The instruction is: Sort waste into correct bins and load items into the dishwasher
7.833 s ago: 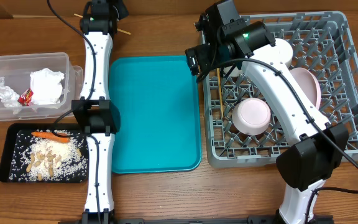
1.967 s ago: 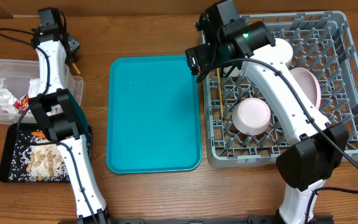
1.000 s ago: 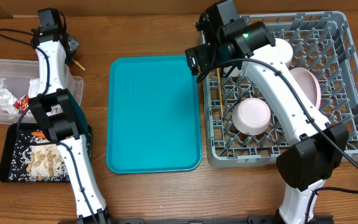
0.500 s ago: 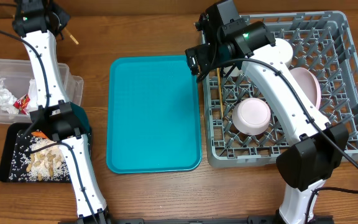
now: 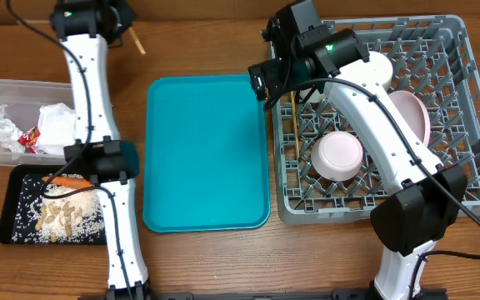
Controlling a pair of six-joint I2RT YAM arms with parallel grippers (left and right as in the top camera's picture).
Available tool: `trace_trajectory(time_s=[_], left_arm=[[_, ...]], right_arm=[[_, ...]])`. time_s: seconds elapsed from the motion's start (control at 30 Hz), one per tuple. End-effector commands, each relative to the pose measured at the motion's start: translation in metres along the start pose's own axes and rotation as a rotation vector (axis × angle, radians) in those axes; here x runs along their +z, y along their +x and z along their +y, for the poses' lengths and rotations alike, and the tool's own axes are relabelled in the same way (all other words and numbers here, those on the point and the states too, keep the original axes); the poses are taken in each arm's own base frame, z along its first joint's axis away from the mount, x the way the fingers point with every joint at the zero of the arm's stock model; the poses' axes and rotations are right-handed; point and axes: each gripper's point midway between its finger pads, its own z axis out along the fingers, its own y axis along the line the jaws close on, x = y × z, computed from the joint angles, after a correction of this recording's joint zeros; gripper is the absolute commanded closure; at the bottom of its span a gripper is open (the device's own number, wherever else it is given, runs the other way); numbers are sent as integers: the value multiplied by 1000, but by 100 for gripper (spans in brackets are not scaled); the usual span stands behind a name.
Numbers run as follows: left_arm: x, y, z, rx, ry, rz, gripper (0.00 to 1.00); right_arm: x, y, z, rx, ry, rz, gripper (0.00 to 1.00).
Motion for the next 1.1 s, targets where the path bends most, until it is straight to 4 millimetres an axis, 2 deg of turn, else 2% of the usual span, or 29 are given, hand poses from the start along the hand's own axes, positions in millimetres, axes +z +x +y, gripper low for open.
trace_trajectory(time_s=[0.0,0.07,0.17,0.3,0.47,0.57,0.67,0.83,0.97,1.07], left_arm=[[-41,-2,-38,93,68,-29,96],[-47,9,-46,105,67,-2,96],[-57,27,-58,143,99,59,96],[-72,57,-74,180,179,178,96],[-87,87,-98,254,367,322,96],[-97,103,-109,273,453,390,96],[-101,122,-114,274,450,450,96],[-100,158,-127,320,372,497,96],[-106,196,-158,377,382,533,96],[-106,225,-180,406,349,529,96]], right_arm=[[-2,-3,-1,5,4,-15,0],[-2,-5,-1,4,3,-23,0],[-3,-24,1,-3,-8,-98,0],[-4,-25,13,-9,-75,-102,0],[-12,-26,-9,24,-51,-104,1],[-28,-27,-31,83,-84,-108,4],[-46,-25,-59,160,-143,-117,4],[-60,-3,-124,331,-122,-80,4],[-72,18,-170,443,-77,-55,3],[-79,29,-193,501,-53,-51,2]])
